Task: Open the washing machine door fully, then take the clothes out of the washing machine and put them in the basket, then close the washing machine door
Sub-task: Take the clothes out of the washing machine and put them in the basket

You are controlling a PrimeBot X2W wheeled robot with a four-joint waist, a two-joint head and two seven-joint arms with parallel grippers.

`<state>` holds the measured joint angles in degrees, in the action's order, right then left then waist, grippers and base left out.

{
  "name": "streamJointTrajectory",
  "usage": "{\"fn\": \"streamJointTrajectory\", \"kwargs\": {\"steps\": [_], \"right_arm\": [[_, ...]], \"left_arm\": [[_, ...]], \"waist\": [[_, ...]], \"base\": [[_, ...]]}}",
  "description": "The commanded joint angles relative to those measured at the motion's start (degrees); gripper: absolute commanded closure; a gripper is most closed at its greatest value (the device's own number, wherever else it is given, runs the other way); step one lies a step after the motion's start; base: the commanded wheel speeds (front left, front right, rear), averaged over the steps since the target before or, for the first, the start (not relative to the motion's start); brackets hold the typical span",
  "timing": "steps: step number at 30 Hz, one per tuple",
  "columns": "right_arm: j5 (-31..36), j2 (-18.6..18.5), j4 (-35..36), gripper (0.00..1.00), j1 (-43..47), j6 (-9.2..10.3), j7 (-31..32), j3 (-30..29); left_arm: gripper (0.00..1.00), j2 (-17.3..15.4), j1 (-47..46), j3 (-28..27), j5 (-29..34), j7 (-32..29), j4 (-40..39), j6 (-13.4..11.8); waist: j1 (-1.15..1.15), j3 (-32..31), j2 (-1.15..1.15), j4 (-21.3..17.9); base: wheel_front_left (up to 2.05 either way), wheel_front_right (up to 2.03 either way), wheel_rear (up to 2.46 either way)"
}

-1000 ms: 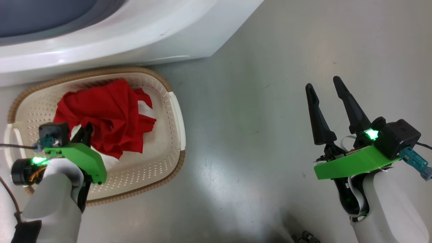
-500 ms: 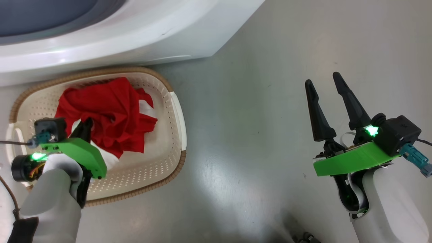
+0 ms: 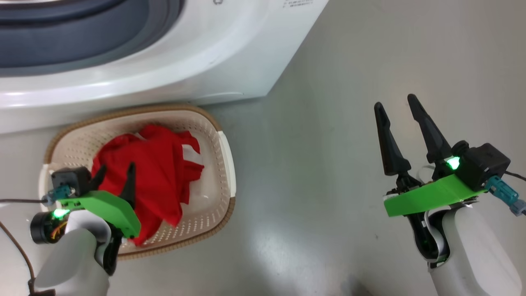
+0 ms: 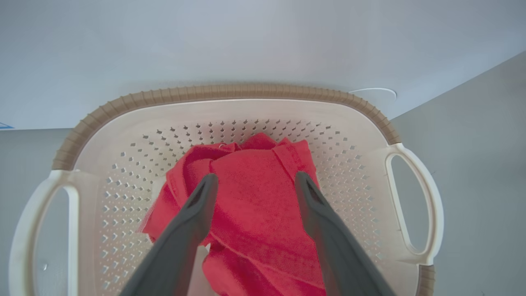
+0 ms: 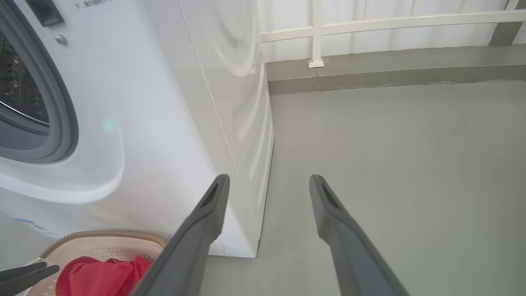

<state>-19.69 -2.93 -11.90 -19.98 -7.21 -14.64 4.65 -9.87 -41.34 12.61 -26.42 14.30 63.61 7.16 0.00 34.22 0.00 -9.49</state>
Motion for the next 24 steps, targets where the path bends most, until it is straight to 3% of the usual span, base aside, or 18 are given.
{"fn": "streamJointTrajectory", "kwargs": {"steps": [1, 12, 24], "right_arm": [[0.6, 0.0, 0.9, 0.00, 2.2, -0.28, -0.4, 0.9], [2.2, 0.0, -1.2, 0.00, 6.0, -0.28, -0.4, -0.3], [1.6, -1.9, -2.4, 0.00, 10.9, -0.28, -0.4, -0.9]], "left_arm": [[0.00, -1.8, 2.3, -1.5, -0.5, 0.7, -1.4, 0.3], [0.00, -1.9, 9.6, -6.7, 1.7, 0.7, -11.4, 0.3], [0.00, 0.4, 18.1, -13.9, 7.7, 0.7, -23.4, 0.3]], "waist": [[0.00, -2.5, 0.00, 0.9], [0.00, -11.3, 0.00, 2.3], [0.00, -19.8, 0.00, 4.3]], "base": [[0.00, 0.00, 0.00], [0.00, 0.00, 0.00], [0.00, 0.00, 0.00]]}}
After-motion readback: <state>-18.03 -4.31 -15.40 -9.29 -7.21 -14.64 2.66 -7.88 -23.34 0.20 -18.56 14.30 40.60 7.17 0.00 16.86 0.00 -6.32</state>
